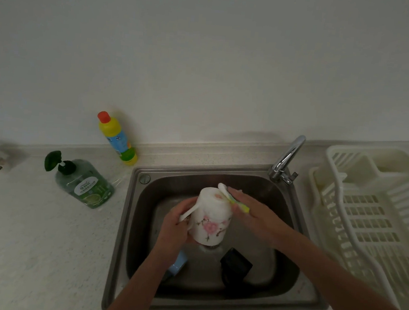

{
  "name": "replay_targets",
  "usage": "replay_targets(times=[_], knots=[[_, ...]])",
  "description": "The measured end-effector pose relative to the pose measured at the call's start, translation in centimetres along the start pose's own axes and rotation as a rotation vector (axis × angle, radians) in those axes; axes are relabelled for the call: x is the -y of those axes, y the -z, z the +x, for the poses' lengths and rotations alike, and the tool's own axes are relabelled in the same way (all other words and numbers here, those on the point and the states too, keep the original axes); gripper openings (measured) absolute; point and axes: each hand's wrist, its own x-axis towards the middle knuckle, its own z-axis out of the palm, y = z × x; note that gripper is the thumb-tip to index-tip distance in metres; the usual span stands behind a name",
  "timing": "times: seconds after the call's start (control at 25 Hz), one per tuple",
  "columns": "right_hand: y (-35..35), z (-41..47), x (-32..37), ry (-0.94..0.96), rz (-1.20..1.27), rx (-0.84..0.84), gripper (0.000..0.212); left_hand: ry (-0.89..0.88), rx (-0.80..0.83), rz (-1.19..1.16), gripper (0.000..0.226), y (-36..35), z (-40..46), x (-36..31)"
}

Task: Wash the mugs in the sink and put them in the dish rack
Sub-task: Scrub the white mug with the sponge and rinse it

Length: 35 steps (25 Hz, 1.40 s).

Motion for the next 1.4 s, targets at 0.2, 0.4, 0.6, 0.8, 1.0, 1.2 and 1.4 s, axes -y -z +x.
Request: replay_targets(times=[0.2,0.4,0.6,0.8,1.0,1.2,1.4], knots=[[-2.7,0.4,0.2,0.034,-0.106,0.019,0.063,0.109,-0.044,0.02,0.044,1.4,1.7,2.5],[-4.0,5.9,-0.3,0.145,-0.132,0.004,0.027,0.092,-0.021,0.151,0.037,1.2,4.3,2.7],[-2.4,11.1,-2.3,0.212,-0.354,-0.192,0.023,0.141,-0.045,0.046,0.038,2.6,7.4,3.6],[-1.5,15.0,-3.4,0.156,-0.426,-0.176,0.019,0.08,-0.072,0.134,0.04,3.2,10.7,3.7],[-0.6,19.3,-3.0,0.126,-0.339,-0.362,0.015,0.106,-0.084,0.144,0.04,3.4,12.9,4.3],[-1.8,23.4,-3.9,0.24,-0.434,-0.465,0.008,0.079,-0.046,0.207,0.053,4.2,13.6,4.5],[-3.5,25.2,-7.5,0.202,-0.554,-0.433,0.012,0.088,-0.108,0.251,0.045,6.0,14.2,6.3]])
